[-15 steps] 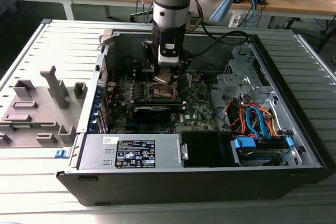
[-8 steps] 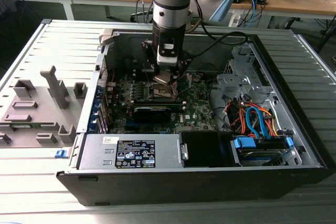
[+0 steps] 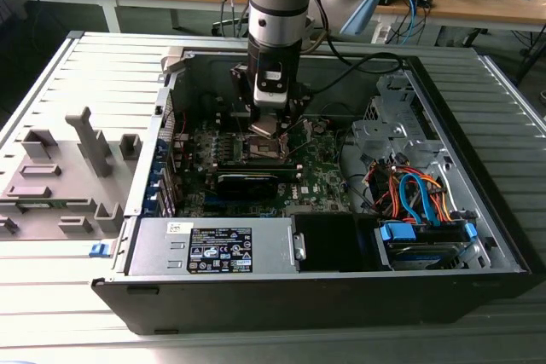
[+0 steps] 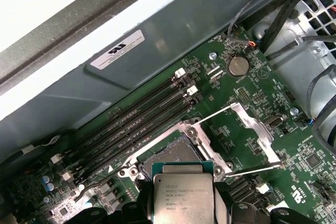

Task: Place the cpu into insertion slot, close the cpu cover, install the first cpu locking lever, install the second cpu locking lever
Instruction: 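Place the cpu into insertion slot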

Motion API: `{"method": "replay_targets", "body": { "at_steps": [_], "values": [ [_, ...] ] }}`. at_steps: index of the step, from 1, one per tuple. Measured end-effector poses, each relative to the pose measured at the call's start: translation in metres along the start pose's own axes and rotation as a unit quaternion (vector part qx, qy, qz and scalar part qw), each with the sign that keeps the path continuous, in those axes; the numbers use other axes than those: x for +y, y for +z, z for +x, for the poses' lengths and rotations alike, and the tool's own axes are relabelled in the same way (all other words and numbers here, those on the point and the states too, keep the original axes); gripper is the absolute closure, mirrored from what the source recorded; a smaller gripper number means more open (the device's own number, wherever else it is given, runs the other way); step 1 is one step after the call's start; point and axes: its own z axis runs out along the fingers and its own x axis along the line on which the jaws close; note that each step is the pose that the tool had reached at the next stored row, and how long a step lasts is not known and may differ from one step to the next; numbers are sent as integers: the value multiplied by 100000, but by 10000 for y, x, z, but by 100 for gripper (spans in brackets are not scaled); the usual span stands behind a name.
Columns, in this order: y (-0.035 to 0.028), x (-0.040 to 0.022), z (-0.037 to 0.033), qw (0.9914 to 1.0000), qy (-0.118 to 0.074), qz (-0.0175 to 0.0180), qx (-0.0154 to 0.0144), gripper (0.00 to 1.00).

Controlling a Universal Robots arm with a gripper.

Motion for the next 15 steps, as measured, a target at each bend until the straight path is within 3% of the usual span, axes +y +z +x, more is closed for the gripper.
{"method": "replay_targets", "body": {
  "at_steps": [15],
  "values": [
    [12, -1, 1, 99993, 1182, 38, -42, 45]
  ]
}}
